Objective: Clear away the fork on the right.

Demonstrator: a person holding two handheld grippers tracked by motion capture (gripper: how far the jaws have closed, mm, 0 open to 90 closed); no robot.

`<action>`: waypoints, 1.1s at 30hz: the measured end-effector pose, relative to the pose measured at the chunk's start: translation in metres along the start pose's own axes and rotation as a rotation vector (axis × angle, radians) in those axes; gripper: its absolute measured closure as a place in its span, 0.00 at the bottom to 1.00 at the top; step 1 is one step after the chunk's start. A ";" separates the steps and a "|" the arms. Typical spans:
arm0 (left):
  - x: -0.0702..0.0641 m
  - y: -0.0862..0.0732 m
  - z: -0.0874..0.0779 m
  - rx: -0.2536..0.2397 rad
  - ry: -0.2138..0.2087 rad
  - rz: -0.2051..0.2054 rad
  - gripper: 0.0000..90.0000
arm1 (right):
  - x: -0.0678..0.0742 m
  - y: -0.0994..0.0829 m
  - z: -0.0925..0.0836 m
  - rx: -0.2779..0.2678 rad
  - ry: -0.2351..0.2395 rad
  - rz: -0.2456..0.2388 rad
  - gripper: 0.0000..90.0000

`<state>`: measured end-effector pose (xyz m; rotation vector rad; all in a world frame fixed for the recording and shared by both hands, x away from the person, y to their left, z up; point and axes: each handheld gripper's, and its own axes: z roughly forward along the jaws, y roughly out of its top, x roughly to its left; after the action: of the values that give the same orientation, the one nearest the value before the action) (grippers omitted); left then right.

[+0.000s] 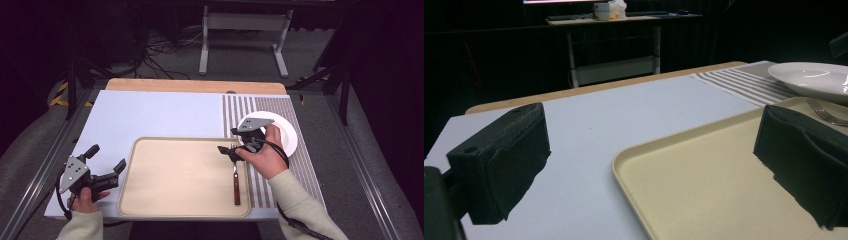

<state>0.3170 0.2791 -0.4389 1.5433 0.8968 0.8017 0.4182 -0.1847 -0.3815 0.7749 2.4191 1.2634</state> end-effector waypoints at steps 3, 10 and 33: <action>0.000 0.000 0.000 0.000 0.000 -0.001 0.02 | -0.001 -0.004 -0.010 -0.046 -0.002 -0.007 0.19; 0.000 -0.001 0.001 0.008 -0.001 -0.002 0.02 | -0.002 -0.025 -0.029 -0.191 0.014 -0.008 0.16; 0.001 -0.002 0.000 0.001 0.004 -0.012 0.02 | -0.010 -0.118 -0.063 -0.370 -0.043 0.092 0.13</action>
<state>0.3169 0.2803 -0.4405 1.5364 0.9084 0.7957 0.3571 -0.2873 -0.4428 0.7982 2.0468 1.6476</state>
